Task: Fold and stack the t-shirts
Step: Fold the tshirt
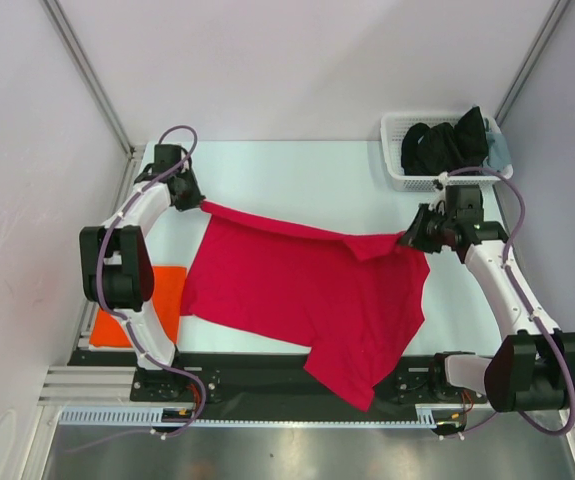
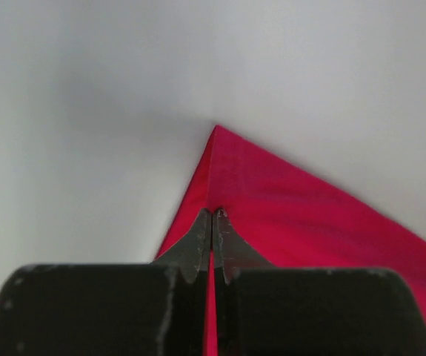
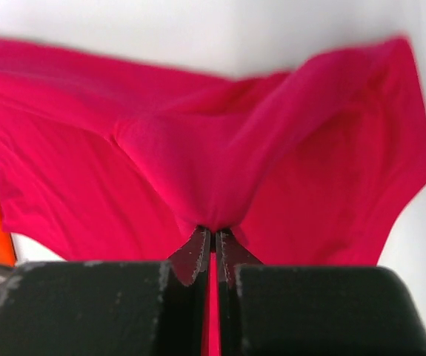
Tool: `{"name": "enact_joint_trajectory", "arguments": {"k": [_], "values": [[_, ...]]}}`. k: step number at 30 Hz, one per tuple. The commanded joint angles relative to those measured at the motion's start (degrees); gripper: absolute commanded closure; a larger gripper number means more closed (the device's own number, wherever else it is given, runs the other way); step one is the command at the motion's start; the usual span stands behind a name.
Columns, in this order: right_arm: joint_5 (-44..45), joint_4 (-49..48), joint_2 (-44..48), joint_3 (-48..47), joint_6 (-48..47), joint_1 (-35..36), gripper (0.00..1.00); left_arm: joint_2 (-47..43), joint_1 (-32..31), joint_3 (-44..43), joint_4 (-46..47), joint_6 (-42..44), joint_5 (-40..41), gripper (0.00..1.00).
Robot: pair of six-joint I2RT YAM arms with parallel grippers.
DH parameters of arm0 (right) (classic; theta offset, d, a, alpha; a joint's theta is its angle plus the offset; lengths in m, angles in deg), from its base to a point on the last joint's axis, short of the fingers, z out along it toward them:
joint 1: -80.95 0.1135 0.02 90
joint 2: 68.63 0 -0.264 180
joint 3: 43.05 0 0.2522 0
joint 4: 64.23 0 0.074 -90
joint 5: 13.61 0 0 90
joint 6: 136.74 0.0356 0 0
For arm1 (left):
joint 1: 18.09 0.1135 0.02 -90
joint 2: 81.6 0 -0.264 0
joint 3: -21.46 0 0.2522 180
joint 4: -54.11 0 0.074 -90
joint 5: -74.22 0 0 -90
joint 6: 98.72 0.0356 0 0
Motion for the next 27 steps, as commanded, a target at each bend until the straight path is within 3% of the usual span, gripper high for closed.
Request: {"name": "enact_joint_trajectory", "arguments": {"k": [1, 23, 26, 27], "values": [[-2.05, 4.33, 2.12, 2.40, 1.31, 0.35, 1.00, -1.80, 0.08, -2.77, -6.06, 2.91, -0.84, 1.00], [-0.47, 5.20, -1.74, 6.10, -1.41, 0.79, 0.97, 2.68, 0.08, 1.62, -7.73, 3.44, -2.15, 1.00], [0.41, 6.26, -2.10, 6.36, -2.28, 0.62, 0.93, 1.98, 0.08, 3.11, -7.47, 2.65, -1.02, 1.00], [1.55, 7.39, -2.10, 6.19, -2.46, 0.18, 0.81, 1.63, 0.08, 3.30, -8.42, 1.87, 1.34, 1.00]]}}
